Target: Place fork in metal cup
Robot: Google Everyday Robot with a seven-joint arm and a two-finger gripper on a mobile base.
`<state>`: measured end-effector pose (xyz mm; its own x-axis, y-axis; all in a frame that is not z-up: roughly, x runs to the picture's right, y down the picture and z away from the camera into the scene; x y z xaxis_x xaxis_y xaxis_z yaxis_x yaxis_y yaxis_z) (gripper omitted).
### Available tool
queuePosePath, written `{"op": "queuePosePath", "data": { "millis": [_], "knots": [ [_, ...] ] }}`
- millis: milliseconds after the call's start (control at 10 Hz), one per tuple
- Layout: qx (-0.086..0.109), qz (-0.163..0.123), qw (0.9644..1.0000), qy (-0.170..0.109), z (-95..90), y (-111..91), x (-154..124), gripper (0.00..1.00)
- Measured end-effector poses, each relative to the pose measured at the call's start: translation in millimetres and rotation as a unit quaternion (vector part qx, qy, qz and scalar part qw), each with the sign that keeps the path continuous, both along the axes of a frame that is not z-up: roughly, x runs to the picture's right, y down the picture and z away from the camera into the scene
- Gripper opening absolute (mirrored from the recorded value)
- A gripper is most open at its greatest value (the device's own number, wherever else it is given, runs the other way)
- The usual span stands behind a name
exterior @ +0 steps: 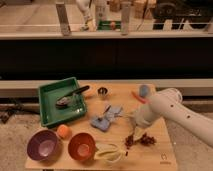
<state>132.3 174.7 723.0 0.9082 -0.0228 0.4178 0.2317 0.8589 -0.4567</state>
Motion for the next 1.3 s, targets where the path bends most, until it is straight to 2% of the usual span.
{"op": "queuePosePath", "data": {
  "millis": [300,600,1000,1300],
  "knots": [
    [0.003,0.0,0.9998,-0.019,15.7,-4,-31,0.8],
    [0.01,-0.005,0.9991,-0.041,23.4,-10,-69,0.8],
    [0.008,-0.019,0.9979,-0.061,37.1,-4,-126,0.8],
    [0.003,-0.001,0.9969,-0.079,58.3,-6,-134,0.8]
  ]
}}
